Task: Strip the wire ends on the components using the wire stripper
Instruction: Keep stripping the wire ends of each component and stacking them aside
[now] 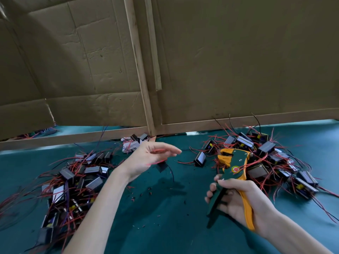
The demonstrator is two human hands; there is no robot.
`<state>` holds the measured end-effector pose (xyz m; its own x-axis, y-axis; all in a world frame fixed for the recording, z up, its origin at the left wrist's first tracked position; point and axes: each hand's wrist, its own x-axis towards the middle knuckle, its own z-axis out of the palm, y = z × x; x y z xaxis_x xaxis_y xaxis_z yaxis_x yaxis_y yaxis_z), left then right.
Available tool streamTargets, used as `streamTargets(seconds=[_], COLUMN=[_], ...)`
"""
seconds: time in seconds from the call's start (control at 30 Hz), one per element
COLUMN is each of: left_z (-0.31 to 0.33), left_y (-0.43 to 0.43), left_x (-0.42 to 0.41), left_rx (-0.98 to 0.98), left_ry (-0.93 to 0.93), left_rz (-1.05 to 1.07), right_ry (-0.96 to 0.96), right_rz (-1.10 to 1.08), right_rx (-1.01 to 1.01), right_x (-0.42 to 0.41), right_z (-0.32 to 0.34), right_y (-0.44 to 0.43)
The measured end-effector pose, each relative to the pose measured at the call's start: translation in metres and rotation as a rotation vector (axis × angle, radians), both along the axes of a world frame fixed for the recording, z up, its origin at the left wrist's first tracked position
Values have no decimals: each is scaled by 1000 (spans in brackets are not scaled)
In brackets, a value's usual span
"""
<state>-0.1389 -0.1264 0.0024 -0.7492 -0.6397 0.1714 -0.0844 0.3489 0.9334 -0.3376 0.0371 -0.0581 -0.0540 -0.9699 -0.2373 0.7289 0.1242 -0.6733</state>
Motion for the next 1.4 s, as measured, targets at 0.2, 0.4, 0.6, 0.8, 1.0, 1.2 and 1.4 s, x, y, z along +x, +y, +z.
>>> streamTargets(seconds=[0.2, 0.4, 0.6, 0.8, 1.0, 1.2, 1.4], left_z=[16, 25, 4, -34, -35, -19, -6], left_y=[-11, -25, -41, -31, -14, 9, 31], left_x=[29, 45, 39, 10, -2, -22, -39], left_rx=[-134, -311, -312, -129, 23, 251, 309], left_ry=[-750, -776, -560, -740, -344, 91, 203], left_rz=[-213, 192, 594, 448, 243, 76, -6], right_ry=[7, 28, 24, 39, 62, 187, 242], right_rz=[-5, 11, 16, 25, 59, 137, 224], right_rx=[5, 5, 6, 4, -26, -85, -214], right_x=[0, 3, 4, 5, 4, 2, -1], right_z=[0, -1, -2, -1, -1, -2, 2], right_y=[0, 0, 2, 2, 4, 3, 5])
